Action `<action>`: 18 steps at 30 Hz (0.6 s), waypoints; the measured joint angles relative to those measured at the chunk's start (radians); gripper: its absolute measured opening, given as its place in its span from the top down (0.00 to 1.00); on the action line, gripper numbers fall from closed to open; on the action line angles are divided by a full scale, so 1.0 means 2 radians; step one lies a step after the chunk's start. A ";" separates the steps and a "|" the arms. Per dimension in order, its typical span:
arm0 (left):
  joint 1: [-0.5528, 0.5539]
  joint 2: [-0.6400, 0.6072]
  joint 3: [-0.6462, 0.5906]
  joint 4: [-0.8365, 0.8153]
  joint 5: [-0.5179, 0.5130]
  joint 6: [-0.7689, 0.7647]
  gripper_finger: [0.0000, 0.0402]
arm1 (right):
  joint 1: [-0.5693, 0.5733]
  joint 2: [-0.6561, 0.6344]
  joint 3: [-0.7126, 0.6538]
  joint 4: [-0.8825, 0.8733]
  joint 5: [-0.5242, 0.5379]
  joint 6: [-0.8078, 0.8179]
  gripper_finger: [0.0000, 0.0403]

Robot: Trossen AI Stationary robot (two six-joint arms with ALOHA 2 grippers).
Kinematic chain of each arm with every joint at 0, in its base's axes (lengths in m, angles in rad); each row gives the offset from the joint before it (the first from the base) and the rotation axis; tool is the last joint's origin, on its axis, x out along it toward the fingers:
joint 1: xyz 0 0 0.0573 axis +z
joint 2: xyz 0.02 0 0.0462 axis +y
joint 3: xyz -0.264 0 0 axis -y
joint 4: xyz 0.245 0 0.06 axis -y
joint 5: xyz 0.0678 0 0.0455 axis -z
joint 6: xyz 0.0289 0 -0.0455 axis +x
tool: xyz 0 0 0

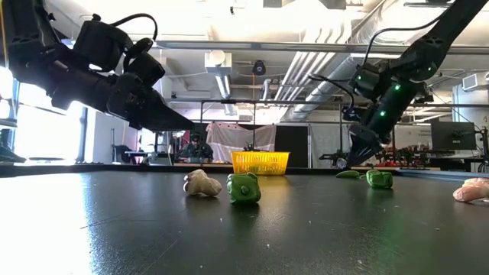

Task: Sort produce into baskets
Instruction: Put the top green chili into the blue bin

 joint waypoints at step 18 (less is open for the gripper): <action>0.000 0.000 0.000 0.000 0.000 0.005 1.00 | -0.007 0.031 0.007 -0.033 -0.049 -0.013 0.96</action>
